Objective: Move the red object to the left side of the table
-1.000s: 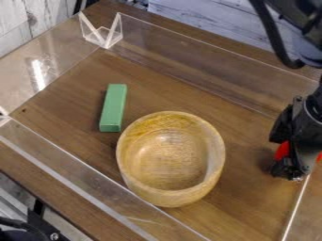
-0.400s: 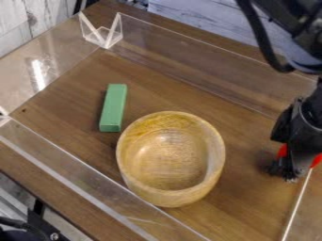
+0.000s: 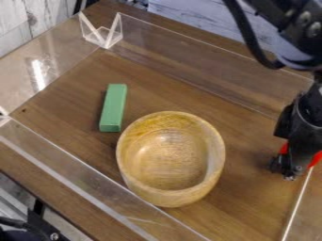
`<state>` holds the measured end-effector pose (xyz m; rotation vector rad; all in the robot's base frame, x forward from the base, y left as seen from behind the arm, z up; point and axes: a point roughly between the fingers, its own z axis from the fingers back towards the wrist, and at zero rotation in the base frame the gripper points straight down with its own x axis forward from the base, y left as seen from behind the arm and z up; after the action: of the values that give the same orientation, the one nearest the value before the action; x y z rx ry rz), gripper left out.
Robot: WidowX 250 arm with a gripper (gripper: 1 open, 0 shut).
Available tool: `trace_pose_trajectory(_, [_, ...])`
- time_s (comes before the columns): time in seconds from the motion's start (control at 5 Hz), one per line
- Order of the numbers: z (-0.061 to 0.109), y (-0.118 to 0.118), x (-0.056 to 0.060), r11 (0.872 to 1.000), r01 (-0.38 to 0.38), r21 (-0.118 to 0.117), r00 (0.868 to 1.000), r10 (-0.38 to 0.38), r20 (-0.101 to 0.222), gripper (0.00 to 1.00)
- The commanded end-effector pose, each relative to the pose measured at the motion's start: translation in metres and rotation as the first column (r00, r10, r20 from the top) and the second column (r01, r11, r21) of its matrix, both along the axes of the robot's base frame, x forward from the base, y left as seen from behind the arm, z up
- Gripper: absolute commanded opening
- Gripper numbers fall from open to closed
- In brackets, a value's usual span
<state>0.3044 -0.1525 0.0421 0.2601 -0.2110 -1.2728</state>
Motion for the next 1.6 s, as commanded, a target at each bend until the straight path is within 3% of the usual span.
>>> trace_pose_trajectory(0.0, [0.036, 0.001, 0.008, 0.999, 0.001, -0.034, 0.997, 0.001, 0.072, 0.00])
trace_pose_trajectory(0.2, [0.061, 0.017, 0.014, 1.000, 0.004, -0.015, 0.996, -0.003, 0.090, 0.00])
trace_pose_trajectory(0.4, [0.091, 0.047, 0.022, 0.998, -0.054, 0.029, 0.992, 0.050, 0.119, 0.00])
trace_pose_trajectory(0.6, [0.109, 0.086, 0.026, 0.989, -0.136, 0.059, 0.982, 0.127, 0.137, 0.00])
trace_pose_trajectory(0.8, [0.111, 0.116, 0.034, 0.977, -0.202, 0.068, 0.971, 0.191, 0.144, 0.00])
trace_pose_trajectory(1.0, [0.111, 0.122, 0.040, 0.972, -0.226, 0.070, 0.966, 0.214, 0.145, 0.00])
trace_pose_trajectory(1.4, [0.108, 0.146, 0.049, 0.933, -0.353, 0.072, 0.928, 0.339, 0.151, 0.00])
